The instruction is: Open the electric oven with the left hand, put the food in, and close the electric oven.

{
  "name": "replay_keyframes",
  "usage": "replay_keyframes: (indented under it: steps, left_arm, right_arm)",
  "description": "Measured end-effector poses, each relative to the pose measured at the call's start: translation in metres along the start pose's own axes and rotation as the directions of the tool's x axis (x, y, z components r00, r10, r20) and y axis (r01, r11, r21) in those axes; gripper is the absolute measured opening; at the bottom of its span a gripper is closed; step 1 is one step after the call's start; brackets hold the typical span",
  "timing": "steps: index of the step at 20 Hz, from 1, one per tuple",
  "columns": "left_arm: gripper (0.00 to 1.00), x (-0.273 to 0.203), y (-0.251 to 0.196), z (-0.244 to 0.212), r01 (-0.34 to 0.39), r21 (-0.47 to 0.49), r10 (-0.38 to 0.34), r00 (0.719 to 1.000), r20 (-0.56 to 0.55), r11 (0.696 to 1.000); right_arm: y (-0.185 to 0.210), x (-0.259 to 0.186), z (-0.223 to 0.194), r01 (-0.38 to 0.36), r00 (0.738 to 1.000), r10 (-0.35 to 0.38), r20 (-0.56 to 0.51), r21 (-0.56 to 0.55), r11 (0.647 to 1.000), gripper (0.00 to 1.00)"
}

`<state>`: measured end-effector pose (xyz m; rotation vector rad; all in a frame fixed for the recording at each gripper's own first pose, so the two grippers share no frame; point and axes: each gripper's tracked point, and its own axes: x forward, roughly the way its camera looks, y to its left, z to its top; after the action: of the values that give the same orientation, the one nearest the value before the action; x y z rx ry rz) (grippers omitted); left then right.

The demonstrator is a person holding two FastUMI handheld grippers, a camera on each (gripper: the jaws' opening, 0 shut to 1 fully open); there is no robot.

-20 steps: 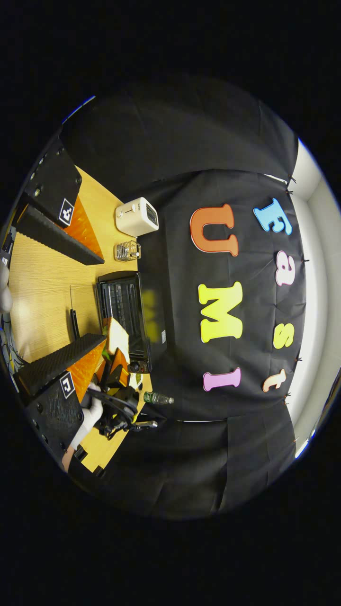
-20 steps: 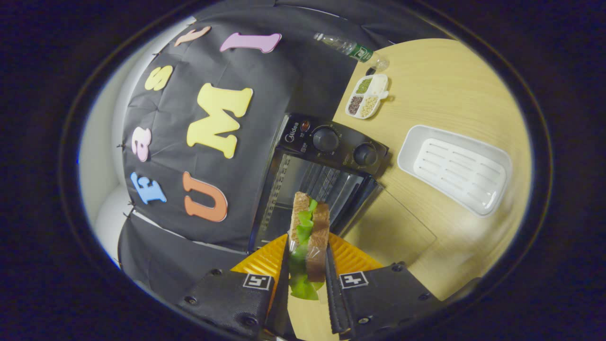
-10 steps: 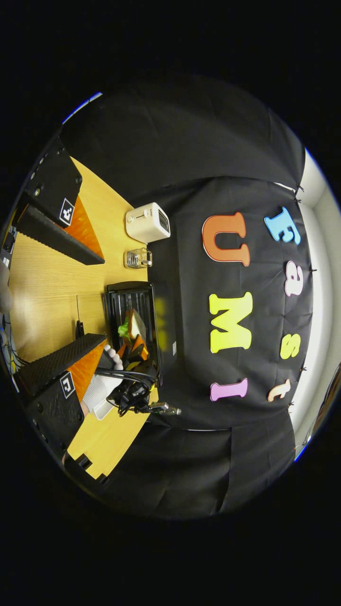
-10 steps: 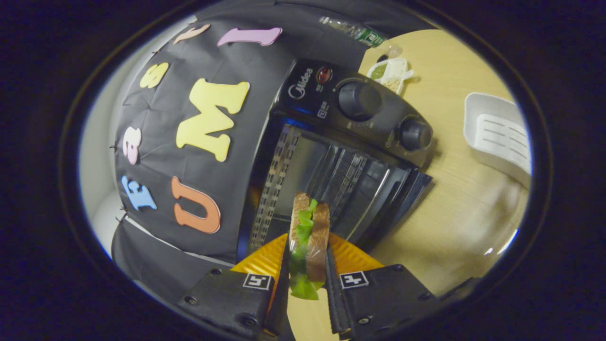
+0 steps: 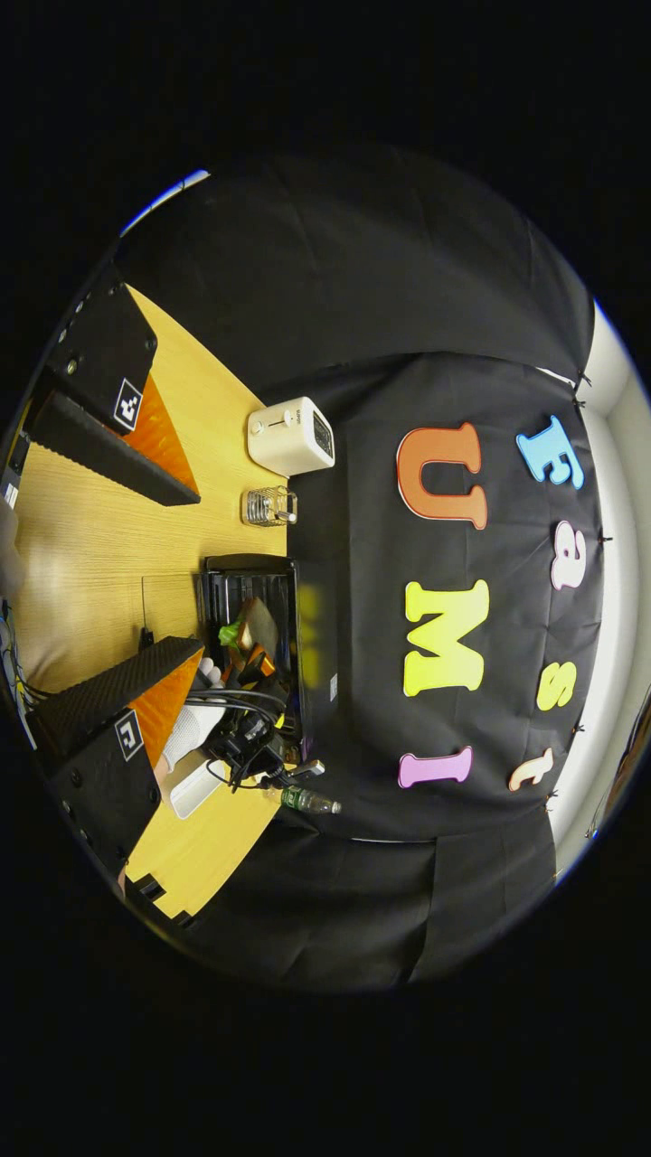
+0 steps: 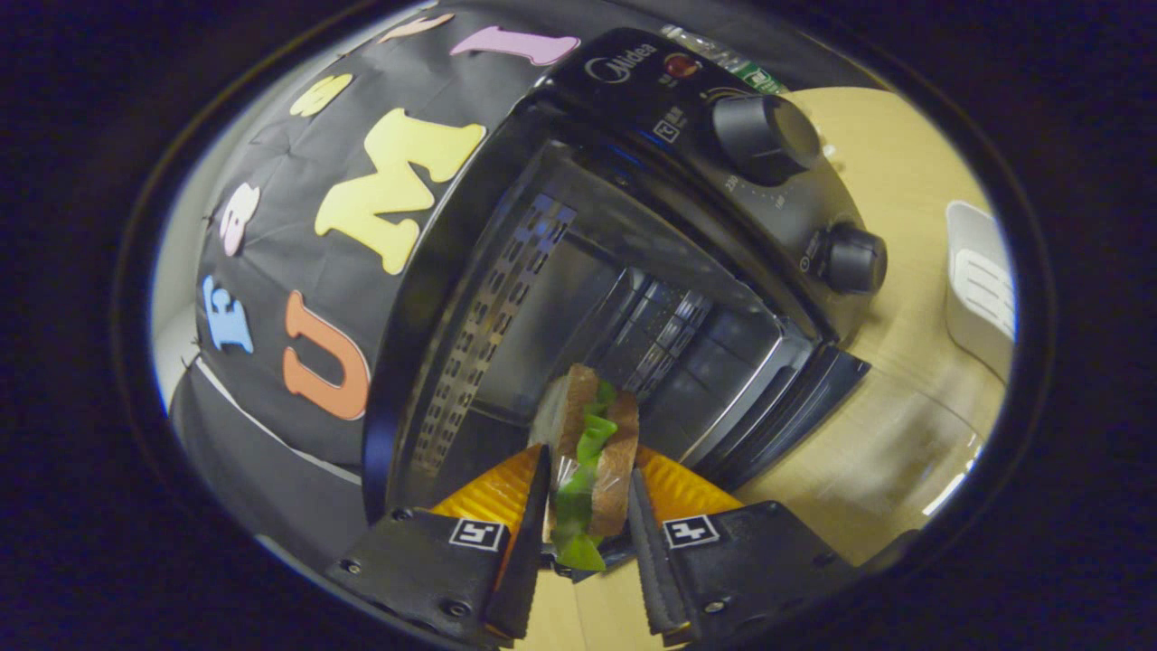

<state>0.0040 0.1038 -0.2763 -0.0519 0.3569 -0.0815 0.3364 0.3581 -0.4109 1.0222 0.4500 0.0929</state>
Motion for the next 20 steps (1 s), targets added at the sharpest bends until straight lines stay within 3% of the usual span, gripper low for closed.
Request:
replay_keyframes:
  steps: [4,6,7,9,16,20]
  left_arm:
    - [0.96,0.007,-0.004,-0.002,-0.002,-0.03,0.002,1.0,0.009,1.0]
    - [0.96,0.008,-0.006,-0.002,0.004,-0.041,-0.003,1.0,0.012,0.999]
    - [0.96,0.009,-0.007,-0.002,0.003,-0.038,-0.003,1.0,0.012,0.999]
    - [0.96,0.009,-0.005,0.001,0.001,-0.026,0.0,1.0,0.026,1.0]
    - [0.96,0.008,-0.002,0.013,-0.007,-0.006,0.007,0.998,0.068,1.0]
    - [0.96,0.008,-0.007,0.013,-0.001,0.001,0.001,0.997,0.071,1.0]
  right_arm:
    - [-0.006,-0.002,0.009,0.051,0.999,-0.049,0.014,-0.186,0.981,0.57]
    - [-0.011,-0.005,0.013,0.096,0.995,-0.091,0.031,-0.286,0.953,0.68]
    - [-0.014,-0.007,0.016,0.114,0.994,-0.106,0.041,-0.327,0.938,0.8]
    - [-0.017,-0.012,0.021,0.13,0.991,-0.117,0.058,-0.378,0.916,0.87]
    - [-0.008,-0.071,0.039,0.139,0.99,-0.12,0.07,-0.509,0.85,0.92]
    - [0.004,-0.138,0.067,0.139,0.99,-0.091,0.109,-0.613,0.778,0.94]
